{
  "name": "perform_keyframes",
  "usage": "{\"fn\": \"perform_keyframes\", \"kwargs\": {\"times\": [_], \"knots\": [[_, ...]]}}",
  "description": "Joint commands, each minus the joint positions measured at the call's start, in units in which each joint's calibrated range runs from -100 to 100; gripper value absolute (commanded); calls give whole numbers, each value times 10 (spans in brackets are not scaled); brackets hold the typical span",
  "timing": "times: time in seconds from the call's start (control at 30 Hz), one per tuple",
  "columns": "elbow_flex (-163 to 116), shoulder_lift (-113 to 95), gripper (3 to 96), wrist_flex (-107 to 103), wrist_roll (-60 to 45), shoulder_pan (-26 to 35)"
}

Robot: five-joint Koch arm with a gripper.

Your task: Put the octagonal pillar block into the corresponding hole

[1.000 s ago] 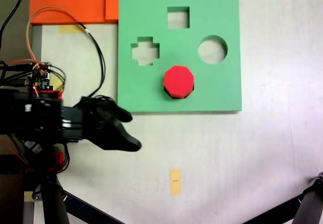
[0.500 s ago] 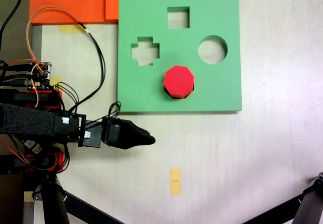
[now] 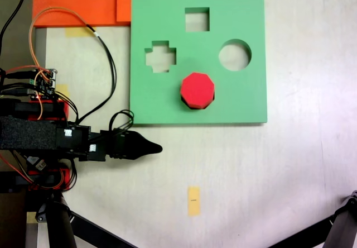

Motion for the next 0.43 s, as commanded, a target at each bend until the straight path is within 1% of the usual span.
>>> {"fn": "perform_keyframes", "kwargs": {"times": [0.03,0.43], "knots": [[-12,-5,505,-74,1,0],[-12,-5,505,-68,1,-1]]}}
